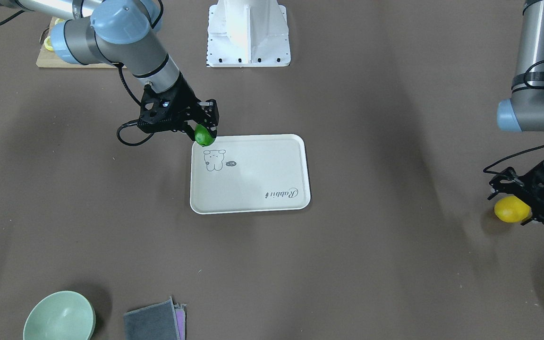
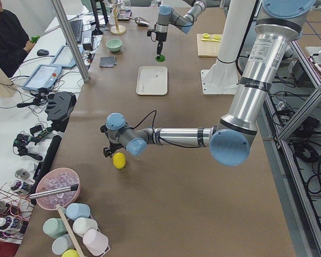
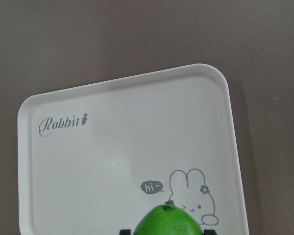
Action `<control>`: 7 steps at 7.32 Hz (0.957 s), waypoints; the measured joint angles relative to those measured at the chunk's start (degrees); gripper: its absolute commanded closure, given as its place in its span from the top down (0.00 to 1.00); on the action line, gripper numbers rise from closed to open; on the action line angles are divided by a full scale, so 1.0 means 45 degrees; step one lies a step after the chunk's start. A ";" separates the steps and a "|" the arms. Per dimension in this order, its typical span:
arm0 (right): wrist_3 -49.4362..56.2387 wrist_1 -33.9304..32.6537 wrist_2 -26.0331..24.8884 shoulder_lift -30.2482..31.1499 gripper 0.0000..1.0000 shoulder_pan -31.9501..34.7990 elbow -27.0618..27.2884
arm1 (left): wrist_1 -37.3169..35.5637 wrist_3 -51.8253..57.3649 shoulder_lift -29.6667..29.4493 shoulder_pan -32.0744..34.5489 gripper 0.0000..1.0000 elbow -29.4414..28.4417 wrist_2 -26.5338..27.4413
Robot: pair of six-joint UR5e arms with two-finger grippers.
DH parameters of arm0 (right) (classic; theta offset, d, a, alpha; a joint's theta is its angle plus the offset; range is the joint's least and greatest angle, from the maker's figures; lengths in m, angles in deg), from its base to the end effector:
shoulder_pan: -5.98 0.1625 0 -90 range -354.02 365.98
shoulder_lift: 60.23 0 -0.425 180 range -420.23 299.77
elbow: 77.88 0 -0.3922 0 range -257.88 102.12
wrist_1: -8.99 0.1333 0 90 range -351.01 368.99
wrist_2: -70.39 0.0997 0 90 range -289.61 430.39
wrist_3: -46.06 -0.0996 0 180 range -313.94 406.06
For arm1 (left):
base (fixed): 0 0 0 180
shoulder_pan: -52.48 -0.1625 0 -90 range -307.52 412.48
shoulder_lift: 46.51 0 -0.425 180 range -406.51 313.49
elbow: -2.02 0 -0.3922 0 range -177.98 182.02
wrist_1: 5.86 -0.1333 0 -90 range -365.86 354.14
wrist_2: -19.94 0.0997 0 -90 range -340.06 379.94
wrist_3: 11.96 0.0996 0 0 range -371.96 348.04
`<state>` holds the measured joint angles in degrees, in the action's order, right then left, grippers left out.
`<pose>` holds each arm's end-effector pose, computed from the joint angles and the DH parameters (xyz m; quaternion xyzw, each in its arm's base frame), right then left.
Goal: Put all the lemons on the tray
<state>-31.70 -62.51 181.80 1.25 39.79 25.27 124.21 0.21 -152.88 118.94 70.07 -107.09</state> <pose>-0.4661 -0.4288 0.2348 0.0447 -0.5162 0.0676 0.8526 0.1873 -0.6136 0.6175 0.2497 0.3296 0.3673 0.8331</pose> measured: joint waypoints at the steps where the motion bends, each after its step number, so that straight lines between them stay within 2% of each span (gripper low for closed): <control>1: -0.0069 0.0004 -0.0106 -0.0112 0.00 -0.0098 -0.0075 | 0.0007 0.0037 0.0005 0.0002 0.97 -0.0097 0.0044; 3: -0.0215 0.0013 -0.0319 -0.0315 0.00 -0.0288 -0.0133 | 0.0004 0.0063 0.0061 0.0011 0.97 -0.0285 0.0180; 4: -0.0243 0.0022 -0.0415 -0.0367 0.00 -0.0372 -0.0147 | 0.0003 0.0066 0.0089 0.0014 0.93 -0.0389 0.0207; 5: -0.0248 0.0026 -0.0458 -0.0387 0.00 -0.0432 -0.0181 | 0.0002 0.0063 0.0139 0.0016 0.42 -0.0443 0.0217; 6: -0.0240 0.0041 -0.0498 -0.0393 0.00 -0.0472 -0.0249 | 0.0002 0.0046 0.0204 0.0017 0.00 -0.0453 0.0217; 7: -0.0224 0.0077 -0.0593 -0.0398 0.00 -0.0534 -0.0367 | 0.0007 0.0035 0.0263 0.0019 0.00 -0.0444 0.0209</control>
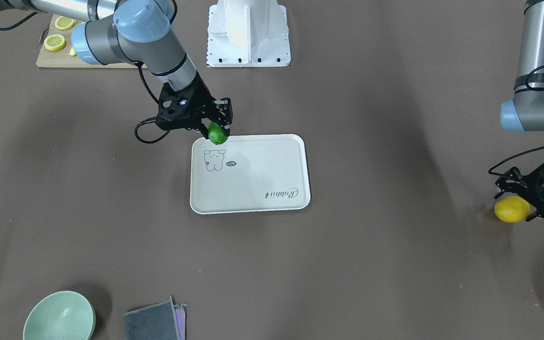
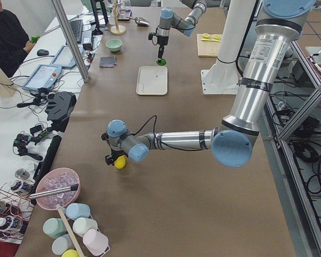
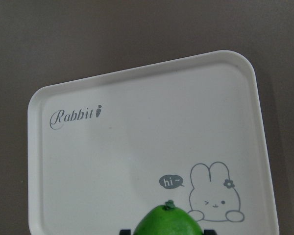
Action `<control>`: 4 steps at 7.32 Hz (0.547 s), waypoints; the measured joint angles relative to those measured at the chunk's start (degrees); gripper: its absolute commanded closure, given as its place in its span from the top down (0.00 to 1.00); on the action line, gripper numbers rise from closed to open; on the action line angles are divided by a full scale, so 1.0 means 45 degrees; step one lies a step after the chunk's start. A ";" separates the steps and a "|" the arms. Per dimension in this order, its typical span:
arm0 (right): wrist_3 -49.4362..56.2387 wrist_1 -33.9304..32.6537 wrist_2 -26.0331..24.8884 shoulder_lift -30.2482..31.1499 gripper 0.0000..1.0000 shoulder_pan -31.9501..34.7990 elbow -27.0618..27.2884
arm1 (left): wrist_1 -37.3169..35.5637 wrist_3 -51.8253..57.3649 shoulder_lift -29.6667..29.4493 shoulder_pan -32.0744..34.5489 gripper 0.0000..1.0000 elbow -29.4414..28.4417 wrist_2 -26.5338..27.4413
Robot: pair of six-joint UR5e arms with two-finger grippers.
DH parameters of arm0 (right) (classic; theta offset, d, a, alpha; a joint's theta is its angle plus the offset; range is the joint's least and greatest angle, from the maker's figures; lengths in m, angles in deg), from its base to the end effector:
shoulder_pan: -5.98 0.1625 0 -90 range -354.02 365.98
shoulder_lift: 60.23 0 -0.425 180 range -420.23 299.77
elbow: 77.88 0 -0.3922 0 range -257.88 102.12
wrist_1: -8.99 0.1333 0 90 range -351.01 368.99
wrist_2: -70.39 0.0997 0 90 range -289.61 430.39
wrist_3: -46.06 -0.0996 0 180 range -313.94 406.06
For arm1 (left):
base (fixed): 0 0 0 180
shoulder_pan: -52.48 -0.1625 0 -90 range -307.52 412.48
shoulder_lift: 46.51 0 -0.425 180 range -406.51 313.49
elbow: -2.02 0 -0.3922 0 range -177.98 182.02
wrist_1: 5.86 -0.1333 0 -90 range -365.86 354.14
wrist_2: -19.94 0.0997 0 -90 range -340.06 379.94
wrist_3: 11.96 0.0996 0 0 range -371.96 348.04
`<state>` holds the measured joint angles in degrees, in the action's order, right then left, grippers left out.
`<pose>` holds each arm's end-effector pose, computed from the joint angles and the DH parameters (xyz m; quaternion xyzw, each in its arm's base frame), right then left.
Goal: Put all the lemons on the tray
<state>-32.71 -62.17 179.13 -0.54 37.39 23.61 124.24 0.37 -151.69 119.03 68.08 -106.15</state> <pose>-0.4917 -0.4189 0.2273 0.0502 -0.5151 0.0683 0.8529 0.1806 -0.6039 0.6493 0.2267 0.3217 0.3608 0.8455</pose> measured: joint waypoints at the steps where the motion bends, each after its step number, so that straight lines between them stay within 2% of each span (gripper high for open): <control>1: 0.0014 0.0038 -0.0119 0.0000 0.00 -0.0083 -0.0149 | -0.0013 -0.0004 0.0007 0.0024 0.00 0.0036 -0.0033; 3: 0.0035 0.0060 -0.0259 -0.0057 0.00 -0.0239 -0.0434 | -0.0695 -0.0122 -0.0190 0.0265 0.00 0.0650 -0.0524; 4: 0.0041 0.0070 -0.0283 -0.0290 0.00 -0.0340 -0.0817 | -0.1674 -0.0149 -0.0374 0.0490 0.00 0.1272 -0.0920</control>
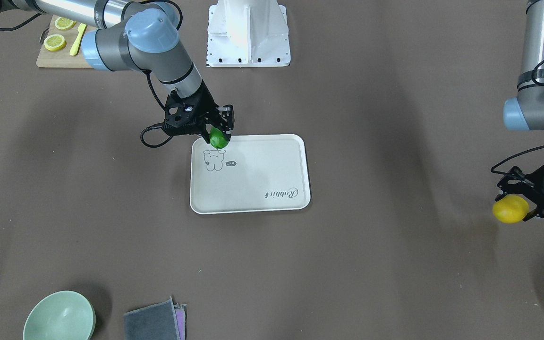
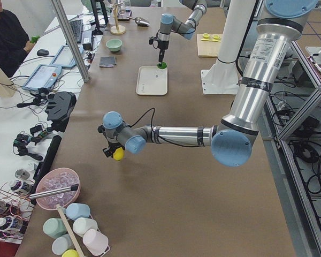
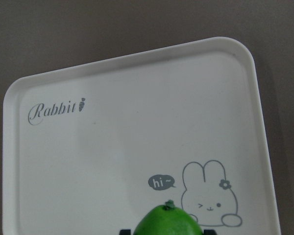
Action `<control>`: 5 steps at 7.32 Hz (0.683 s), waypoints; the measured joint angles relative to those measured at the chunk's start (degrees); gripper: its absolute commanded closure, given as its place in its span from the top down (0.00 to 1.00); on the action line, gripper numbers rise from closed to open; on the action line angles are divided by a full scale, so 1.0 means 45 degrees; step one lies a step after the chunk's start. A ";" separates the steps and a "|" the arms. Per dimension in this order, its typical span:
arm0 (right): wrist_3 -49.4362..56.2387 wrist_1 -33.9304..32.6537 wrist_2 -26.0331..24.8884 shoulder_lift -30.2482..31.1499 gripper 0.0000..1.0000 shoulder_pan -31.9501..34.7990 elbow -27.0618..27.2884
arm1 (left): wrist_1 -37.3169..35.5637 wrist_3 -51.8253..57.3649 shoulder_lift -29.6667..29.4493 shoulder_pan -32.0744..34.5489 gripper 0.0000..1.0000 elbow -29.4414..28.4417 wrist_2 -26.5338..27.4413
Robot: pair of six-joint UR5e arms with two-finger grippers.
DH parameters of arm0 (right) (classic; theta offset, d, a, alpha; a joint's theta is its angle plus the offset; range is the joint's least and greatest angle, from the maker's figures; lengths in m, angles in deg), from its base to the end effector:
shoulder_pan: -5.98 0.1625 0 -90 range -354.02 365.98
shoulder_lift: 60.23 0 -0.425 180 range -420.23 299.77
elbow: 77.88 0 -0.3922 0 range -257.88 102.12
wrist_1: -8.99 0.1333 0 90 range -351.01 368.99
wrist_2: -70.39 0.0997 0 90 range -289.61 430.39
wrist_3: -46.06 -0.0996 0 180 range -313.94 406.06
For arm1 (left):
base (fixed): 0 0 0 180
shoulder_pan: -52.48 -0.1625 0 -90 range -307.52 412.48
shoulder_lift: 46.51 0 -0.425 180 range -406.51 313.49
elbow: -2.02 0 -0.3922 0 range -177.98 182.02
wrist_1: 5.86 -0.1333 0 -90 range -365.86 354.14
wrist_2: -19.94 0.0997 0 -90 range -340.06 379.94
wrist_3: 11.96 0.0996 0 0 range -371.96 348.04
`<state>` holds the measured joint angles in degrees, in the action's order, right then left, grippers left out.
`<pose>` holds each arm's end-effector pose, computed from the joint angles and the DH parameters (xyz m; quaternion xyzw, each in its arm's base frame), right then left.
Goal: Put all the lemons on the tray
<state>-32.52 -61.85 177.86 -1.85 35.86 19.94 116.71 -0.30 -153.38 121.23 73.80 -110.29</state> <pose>-0.5197 -0.4178 0.2397 0.0467 -0.4993 0.0649 0.8627 0.1677 -0.6216 0.5918 0.2241 0.3512 0.3449 0.8411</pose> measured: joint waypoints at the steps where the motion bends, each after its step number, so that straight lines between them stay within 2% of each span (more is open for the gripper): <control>1: 0.0007 0.0025 -0.0010 -0.0325 0.00 -0.0087 -0.0509 | -0.0979 -0.0047 -0.0180 0.0167 0.00 0.0639 -0.0363; 2: 0.0029 0.0056 -0.0051 -0.0517 0.00 -0.0143 -0.0878 | -0.1712 -0.0295 -0.0445 0.0248 0.00 0.1132 -0.0594; 5: 0.0173 0.0139 -0.0759 -0.0640 0.00 -0.0162 -0.1418 | -0.2308 -0.1320 -0.1213 0.0263 0.00 0.1464 -0.0746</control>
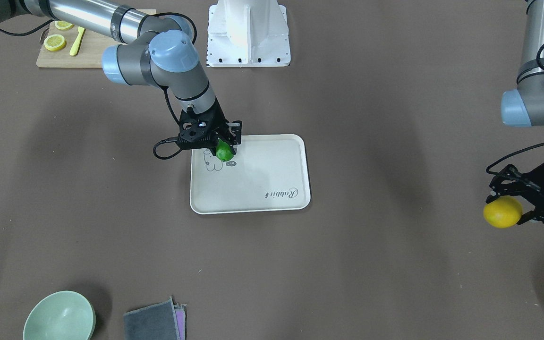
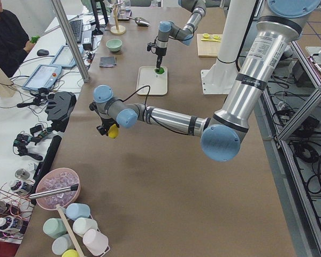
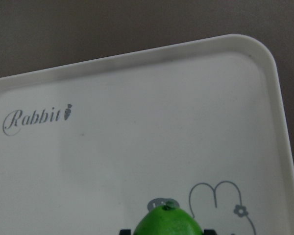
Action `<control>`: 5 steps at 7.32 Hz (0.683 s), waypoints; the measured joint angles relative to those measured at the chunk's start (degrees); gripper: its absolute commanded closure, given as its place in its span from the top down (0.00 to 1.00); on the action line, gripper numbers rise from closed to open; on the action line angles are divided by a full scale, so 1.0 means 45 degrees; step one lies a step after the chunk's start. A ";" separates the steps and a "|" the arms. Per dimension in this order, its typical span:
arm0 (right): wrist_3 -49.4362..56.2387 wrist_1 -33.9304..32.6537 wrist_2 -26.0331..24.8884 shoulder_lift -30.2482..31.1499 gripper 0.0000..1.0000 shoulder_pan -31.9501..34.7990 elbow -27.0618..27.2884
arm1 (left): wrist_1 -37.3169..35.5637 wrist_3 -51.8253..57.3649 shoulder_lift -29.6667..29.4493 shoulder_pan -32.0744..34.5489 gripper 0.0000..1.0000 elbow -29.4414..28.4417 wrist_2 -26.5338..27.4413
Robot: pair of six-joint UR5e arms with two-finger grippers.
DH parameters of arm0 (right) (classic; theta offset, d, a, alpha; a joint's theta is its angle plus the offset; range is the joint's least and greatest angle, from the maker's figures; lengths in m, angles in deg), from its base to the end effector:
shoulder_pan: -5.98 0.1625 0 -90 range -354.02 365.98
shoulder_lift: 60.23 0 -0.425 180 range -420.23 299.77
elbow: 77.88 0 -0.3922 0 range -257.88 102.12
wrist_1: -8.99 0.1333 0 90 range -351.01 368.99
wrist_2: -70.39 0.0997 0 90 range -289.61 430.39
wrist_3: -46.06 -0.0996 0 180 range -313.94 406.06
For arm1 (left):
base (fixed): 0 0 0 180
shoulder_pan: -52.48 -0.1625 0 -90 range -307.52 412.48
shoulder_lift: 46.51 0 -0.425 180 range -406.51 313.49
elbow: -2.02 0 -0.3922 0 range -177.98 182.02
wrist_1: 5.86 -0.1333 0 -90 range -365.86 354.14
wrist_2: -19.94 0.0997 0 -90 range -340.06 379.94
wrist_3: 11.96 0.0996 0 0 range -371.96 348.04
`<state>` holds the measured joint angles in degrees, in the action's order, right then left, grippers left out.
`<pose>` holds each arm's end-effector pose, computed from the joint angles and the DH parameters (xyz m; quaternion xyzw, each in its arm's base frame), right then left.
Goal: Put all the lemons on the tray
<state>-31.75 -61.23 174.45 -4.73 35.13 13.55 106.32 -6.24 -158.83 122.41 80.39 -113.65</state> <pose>-0.5532 -0.4335 0.2547 0.0624 -0.4721 0.0728 0.8763 0.1691 -0.6512 0.4894 0.2162 0.3861 0.3011 0.8447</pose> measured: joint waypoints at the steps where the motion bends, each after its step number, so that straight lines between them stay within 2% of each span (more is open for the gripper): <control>1: 0.0016 0.0237 -0.0163 -0.0005 0.00 0.0060 -0.0237 | -0.0042 -0.0572 -0.0173 -0.0047 0.00 0.0143 -0.0017; 2: 0.0027 0.0598 -0.0263 -0.0007 0.07 0.0161 -0.0518 | -0.0030 -0.1178 -0.0254 -0.0138 0.00 0.0373 -0.0039; 3: 0.0032 0.0989 -0.0321 -0.0007 0.99 0.0275 -0.0801 | 0.0023 -0.1720 -0.0307 -0.0311 0.00 0.0535 -0.0087; 5: -0.0003 0.1405 -0.0363 -0.0107 1.00 0.0451 -0.1119 | 0.0081 -0.3332 -0.0491 -0.1006 0.00 0.0894 -0.0150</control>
<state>-31.76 -54.91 172.81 -5.21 37.16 8.52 106.68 -21.23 -161.04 117.89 84.41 -114.32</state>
